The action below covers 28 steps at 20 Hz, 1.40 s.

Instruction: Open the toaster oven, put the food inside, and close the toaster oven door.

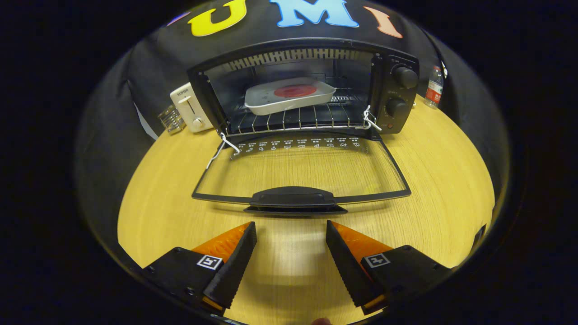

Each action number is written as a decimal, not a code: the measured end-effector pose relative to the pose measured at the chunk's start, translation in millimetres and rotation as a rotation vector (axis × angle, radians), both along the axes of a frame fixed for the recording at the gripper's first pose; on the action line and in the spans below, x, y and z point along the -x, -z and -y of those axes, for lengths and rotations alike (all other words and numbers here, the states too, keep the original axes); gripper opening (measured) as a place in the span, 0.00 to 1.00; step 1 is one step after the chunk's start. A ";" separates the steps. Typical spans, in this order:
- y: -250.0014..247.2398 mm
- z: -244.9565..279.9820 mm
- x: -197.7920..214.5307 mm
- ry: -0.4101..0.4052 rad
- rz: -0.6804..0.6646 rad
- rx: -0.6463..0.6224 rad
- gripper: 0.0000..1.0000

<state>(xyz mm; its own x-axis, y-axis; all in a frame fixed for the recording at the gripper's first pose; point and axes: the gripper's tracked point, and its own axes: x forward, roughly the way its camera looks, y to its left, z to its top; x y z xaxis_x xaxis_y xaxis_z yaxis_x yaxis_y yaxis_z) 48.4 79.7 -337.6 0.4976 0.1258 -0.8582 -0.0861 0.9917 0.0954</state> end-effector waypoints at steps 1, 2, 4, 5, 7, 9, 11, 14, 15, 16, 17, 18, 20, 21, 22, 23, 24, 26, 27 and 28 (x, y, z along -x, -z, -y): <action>0.5 1.2 -2.4 -0.004 0.010 0.020 0.98; 3.1 1.1 -6.7 -0.007 0.013 0.034 0.97; 3.6 1.7 -7.2 0.003 0.005 0.070 0.96; 2.4 1.9 -7.3 0.007 0.011 0.084 0.96; 2.9 1.4 -9.0 0.026 0.015 0.094 0.96; 1.1 0.7 -9.8 0.050 0.007 0.087 0.96; -4.9 0.1 -9.6 0.066 0.015 0.085 0.96; -15.4 -0.1 -8.0 0.062 0.050 0.102 0.96; -19.0 0.2 -7.6 0.066 0.055 0.096 0.97; -22.7 0.1 -7.7 0.069 0.063 0.088 0.96; -28.2 -0.2 -8.1 0.070 0.076 0.082 0.96; -34.5 -0.1 -8.3 0.070 0.096 0.080 0.96; -47.8 0.5 -8.7 0.067 0.128 0.078 0.96; -54.7 -0.2 -8.8 0.067 0.146 0.078 0.96; -59.4 -0.2 -9.5 0.067 0.163 0.075 0.96; -64.5 -0.7 -12.0 0.068 0.179 0.074 0.97; -71.3 -0.9 -15.3 0.068 0.200 0.072 0.97; -83.2 -0.8 -22.1 0.061 0.242 0.076 0.97; -90.6 -0.7 -26.8 0.056 0.262 0.077 0.97; -96.6 -1.0 -31.7 0.054 0.281 0.077 0.97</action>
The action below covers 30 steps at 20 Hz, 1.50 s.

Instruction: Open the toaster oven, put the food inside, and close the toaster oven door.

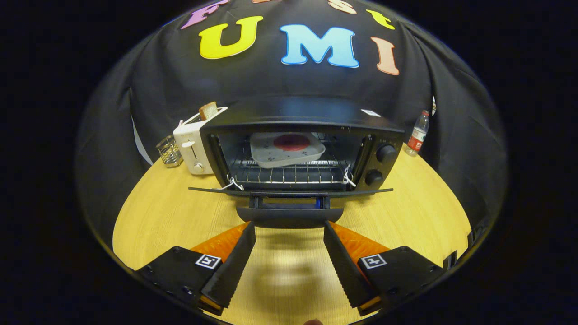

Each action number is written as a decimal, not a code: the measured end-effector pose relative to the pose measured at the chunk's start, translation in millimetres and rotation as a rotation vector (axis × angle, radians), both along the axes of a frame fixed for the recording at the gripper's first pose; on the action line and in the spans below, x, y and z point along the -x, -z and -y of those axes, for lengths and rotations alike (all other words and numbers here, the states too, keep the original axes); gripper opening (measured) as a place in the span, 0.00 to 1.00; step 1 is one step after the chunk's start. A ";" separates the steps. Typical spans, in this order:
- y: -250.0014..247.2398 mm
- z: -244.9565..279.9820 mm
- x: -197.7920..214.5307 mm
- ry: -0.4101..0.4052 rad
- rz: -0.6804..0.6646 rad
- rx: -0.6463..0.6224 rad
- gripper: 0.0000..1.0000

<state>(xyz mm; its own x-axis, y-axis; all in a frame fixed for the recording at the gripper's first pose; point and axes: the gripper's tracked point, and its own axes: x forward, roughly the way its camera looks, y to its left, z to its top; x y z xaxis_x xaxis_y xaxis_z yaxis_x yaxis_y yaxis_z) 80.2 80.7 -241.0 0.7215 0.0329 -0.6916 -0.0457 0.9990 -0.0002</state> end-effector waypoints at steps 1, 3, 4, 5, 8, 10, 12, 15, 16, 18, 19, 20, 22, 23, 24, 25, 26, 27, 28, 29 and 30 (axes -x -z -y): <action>-6.5 0.0 -5.7 -0.004 0.021 0.003 0.97; -15.8 -0.1 -15.8 -0.023 0.059 0.017 0.96; -18.2 -0.8 -22.2 -0.036 0.075 0.030 0.97; -21.0 0.9 -28.0 -0.050 0.094 0.048 0.96; -37.2 -1.5 -37.4 -0.093 0.172 0.050 0.97; -49.6 -2.7 -35.8 -0.108 0.213 0.033 0.96; -65.6 -3.8 -31.3 -0.115 0.258 0.016 0.97; -95.2 7.5 -17.5 -0.106 0.326 -0.010 0.97; -104.6 12.7 -13.3 -0.102 0.346 -0.018 0.96; -119.8 26.2 -2.1 -0.091 0.373 -0.025 0.96; -126.8 34.1 3.4 -0.084 0.387 -0.027 0.96; -132.3 42.3 10.2 -0.075 0.399 -0.028 0.96; -143.1 57.9 24.3 -0.071 0.423 -0.027 0.96; -146.6 67.2 30.6 -0.067 0.429 -0.021 0.96; -149.8 78.5 38.9 -0.056 0.434 -0.014 0.96; -155.7 89.2 46.0 -0.040 0.444 -0.012 0.96; -161.5 98.5 52.4 -0.025 0.458 -0.014 0.96; -167.1 107.1 57.0 -0.016 0.470 -0.015 0.96; -171.5 115.5 64.3 -0.008 0.476 -0.011 0.96; -176.7 124.6 69.4 -0.002 0.484 -0.005 0.96; -180.1 132.2 73.4 0.007 0.492 -0.001 0.96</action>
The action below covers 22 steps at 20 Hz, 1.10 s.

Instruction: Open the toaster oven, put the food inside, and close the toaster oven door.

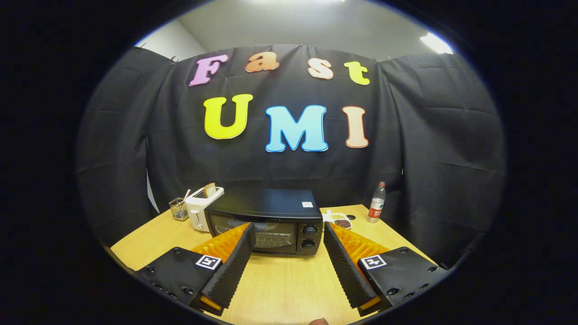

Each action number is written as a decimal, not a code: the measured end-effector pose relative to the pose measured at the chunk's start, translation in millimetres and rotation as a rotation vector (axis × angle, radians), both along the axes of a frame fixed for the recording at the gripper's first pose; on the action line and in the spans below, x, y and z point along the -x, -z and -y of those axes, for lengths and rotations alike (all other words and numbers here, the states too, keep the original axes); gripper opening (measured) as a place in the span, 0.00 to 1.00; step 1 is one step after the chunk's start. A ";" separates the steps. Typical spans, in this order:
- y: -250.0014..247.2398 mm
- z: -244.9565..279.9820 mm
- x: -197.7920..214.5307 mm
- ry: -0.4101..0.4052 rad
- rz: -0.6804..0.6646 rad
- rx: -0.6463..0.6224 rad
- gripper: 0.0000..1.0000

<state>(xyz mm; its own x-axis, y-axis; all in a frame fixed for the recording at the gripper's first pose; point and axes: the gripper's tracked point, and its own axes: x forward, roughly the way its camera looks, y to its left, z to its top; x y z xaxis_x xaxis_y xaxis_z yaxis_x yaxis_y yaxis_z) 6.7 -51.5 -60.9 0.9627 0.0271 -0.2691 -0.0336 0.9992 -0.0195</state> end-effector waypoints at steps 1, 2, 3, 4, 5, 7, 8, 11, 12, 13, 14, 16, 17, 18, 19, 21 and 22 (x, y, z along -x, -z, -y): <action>-4.6 8.0 3.9 0.009 0.010 0.000 0.96; -8.3 16.5 8.8 0.020 0.018 0.002 0.96; -11.9 24.8 11.2 0.029 0.026 0.006 0.96; -12.9 32.7 13.4 0.040 0.030 0.009 0.96; -13.9 39.3 12.9 0.047 0.033 0.009 0.96; -18.0 50.2 14.1 0.058 0.044 0.000 0.96; -20.2 56.4 14.0 0.065 0.048 -0.001 0.96; -23.6 68.3 12.0 0.074 0.057 0.002 0.96; -23.4 69.3 12.2 0.071 0.058 -0.001 0.96; -23.0 71.0 12.2 0.073 0.059 -0.002 0.96; -22.7 72.1 13.6 0.072 0.061 -0.003 0.96; -20.7 73.1 14.9 0.071 0.057 -0.007 0.96; -20.4 73.4 15.9 0.071 0.053 -0.011 0.96; -18.7 72.8 16.0 0.069 0.050 -0.013 0.96; -19.2 72.8 15.2 0.070 0.051 -0.014 0.96; -21.0 71.3 15.6 0.065 0.055 -0.014 0.96; -21.2 70.5 16.9 0.063 0.057 -0.012 0.96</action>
